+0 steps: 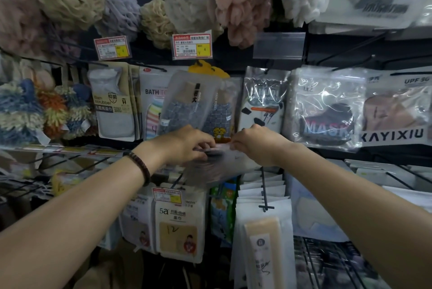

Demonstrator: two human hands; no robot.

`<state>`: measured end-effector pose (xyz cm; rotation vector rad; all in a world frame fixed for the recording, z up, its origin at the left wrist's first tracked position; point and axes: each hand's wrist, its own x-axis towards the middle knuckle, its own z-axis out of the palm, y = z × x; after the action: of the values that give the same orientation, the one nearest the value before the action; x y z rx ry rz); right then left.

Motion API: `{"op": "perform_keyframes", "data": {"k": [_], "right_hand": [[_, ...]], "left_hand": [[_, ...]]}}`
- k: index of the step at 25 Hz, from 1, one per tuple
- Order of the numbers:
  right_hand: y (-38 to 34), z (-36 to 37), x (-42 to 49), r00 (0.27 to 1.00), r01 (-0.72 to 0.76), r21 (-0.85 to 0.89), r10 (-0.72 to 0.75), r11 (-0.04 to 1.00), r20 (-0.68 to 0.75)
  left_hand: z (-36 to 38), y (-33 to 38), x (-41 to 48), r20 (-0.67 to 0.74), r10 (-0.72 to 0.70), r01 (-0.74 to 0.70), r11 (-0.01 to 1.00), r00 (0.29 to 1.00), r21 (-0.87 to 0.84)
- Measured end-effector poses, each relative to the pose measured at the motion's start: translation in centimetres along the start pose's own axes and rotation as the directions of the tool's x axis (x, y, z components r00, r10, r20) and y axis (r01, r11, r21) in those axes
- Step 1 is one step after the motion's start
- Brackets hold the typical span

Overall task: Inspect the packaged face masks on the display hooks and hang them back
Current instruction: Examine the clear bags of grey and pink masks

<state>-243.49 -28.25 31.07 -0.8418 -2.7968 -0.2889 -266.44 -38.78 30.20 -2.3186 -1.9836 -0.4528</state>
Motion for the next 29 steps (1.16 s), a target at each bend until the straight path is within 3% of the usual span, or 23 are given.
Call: {"op": "perform_keyframes", "data": {"k": [5,8,10,13,16,18,20,23,24,27,29], "right_hand": [[-0.2,-0.3,-0.4,0.999,-0.025,-0.010,0.025,1.000,-0.019],[0.1,0.0,-1.3,0.993,-0.004,0.046,0.009,0.999,-0.114],[0.8,-0.2,-2.0,0.971,0.002,0.216,0.050,0.976,-0.235],[1.7,-0.5,-3.3,0.896,0.022,0.424,0.171,0.905,-0.410],[2.0,-0.4,-3.9,0.767,0.040,0.533,0.315,0.845,-0.559],[2.2,-0.3,-4.1,0.714,0.039,0.628,0.418,0.777,-0.562],[2.3,-0.6,-4.6,0.696,0.128,0.784,0.509,0.607,-0.507],[1.7,-1.5,-5.7,0.720,0.385,0.895,0.533,0.226,-0.444],[1.5,-1.8,-6.1,0.724,0.435,0.887,0.524,0.158,-0.448],[1.0,-3.0,-7.1,0.695,0.497,0.854,0.518,0.154,-0.498],[1.1,-3.5,-7.8,0.658,0.504,0.846,0.556,0.177,-0.508]], "left_hand": [[1.6,1.3,0.0,-0.118,0.152,-0.087,0.898,0.981,0.431],[1.9,1.4,-0.2,-0.241,0.192,-0.075,0.902,0.951,0.426],[1.4,1.2,-0.2,-0.367,0.196,-0.046,0.924,0.909,0.380],[1.0,1.8,-1.0,-0.524,0.153,-0.014,0.966,0.838,0.259],[0.8,2.8,-1.8,-0.679,0.136,-0.036,0.987,0.722,0.159],[0.6,3.6,-2.6,-0.749,0.105,-0.102,0.994,0.654,0.049],[0.5,4.8,-3.1,-0.797,0.053,-0.164,0.985,0.602,-0.059],[0.7,7.6,-3.6,-0.772,-0.112,-0.255,0.906,0.626,-0.338],[0.8,8.4,-3.5,-0.748,-0.173,-0.271,0.861,0.641,-0.431],[1.3,10.1,-3.1,-0.626,-0.338,-0.287,0.670,0.703,-0.684],[1.9,10.8,-3.1,-0.555,-0.315,-0.262,0.637,0.770,-0.725]]}}
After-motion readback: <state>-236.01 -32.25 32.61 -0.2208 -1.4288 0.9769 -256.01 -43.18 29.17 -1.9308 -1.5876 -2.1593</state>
